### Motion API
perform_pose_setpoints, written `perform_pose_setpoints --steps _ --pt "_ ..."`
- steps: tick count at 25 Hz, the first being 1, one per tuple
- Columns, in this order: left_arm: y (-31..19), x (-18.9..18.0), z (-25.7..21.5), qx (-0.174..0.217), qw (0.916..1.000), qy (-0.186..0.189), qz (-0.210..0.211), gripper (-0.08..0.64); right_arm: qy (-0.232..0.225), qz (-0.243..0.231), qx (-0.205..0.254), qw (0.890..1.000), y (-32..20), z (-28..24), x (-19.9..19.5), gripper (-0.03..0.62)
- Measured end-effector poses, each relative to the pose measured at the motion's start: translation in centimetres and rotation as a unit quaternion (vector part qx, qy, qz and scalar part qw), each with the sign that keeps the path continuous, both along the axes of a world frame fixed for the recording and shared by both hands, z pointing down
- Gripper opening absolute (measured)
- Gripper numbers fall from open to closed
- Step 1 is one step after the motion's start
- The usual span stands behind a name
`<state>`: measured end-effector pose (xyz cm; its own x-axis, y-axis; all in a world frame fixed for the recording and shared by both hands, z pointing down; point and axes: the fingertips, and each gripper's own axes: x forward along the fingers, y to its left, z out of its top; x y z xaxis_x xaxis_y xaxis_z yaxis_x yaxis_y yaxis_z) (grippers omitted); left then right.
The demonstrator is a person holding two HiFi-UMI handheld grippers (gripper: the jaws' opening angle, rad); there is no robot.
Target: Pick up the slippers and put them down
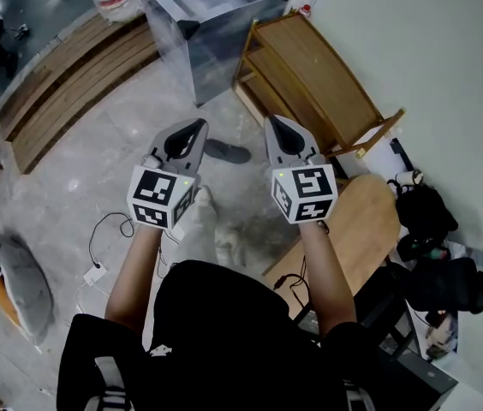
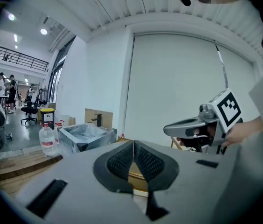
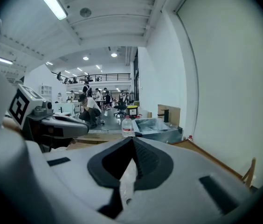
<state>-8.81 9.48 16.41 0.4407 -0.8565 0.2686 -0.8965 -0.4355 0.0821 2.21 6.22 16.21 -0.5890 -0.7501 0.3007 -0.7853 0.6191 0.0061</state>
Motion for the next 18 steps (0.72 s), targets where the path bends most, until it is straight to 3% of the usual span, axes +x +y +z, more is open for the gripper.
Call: perform_pose_setpoints --steps 7,18 --pt "2.8 1.7 -4.0 0.066 0.9976 -0.021 0.001 0.006 -0.020 0.001 0.029 0.999 3.3 -3.5 1.9 0.000" --pt "6.0 4.5 -8.0 0.105 0.9935 -0.035 0.027 0.006 -0.047 0.000 0.065 0.997 6.9 -7.8 3.0 0.000"
